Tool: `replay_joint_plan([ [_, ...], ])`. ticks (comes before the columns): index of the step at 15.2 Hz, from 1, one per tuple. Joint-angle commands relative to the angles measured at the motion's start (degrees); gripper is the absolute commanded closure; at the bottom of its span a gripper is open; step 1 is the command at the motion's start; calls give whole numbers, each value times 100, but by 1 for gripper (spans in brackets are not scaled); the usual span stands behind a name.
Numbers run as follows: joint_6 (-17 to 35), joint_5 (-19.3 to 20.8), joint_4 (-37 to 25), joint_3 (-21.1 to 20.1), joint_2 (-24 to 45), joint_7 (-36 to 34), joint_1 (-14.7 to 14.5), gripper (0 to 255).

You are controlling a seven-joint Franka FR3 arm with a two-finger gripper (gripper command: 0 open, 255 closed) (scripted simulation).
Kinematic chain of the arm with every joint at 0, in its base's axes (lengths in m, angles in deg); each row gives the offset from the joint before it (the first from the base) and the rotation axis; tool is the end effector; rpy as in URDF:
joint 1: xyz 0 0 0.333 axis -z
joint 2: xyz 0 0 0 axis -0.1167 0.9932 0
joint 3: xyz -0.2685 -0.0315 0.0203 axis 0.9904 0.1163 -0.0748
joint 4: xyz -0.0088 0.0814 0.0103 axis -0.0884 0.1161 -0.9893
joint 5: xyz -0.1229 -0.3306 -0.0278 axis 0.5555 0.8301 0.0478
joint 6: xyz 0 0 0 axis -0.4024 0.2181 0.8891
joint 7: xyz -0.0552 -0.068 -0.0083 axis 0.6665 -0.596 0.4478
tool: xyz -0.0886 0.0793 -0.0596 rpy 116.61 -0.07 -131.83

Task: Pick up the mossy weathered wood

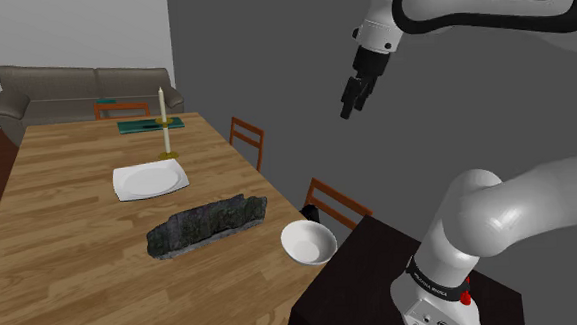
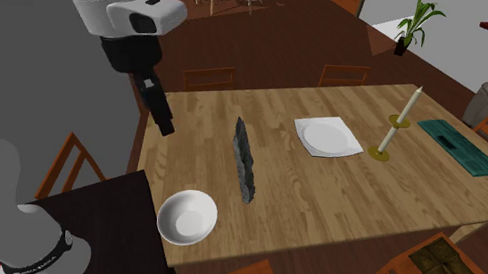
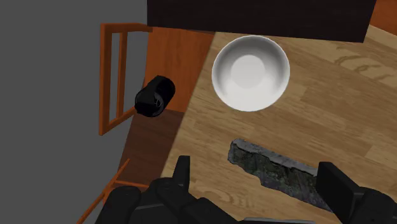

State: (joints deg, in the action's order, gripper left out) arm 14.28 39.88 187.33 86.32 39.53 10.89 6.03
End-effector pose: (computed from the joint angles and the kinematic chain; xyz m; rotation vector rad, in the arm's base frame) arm 0.3105 -0.0285 0.5342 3.0880 0.0867 0.1890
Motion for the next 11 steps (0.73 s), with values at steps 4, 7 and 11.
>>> replay_joint_plan([
  [4,468,-2,-60,162,600,410,-175,0],
  [7,895,-39,-186,308,1231,828,-358,0],
  [11,1388,-154,-449,462,2101,1408,-593,0],
])
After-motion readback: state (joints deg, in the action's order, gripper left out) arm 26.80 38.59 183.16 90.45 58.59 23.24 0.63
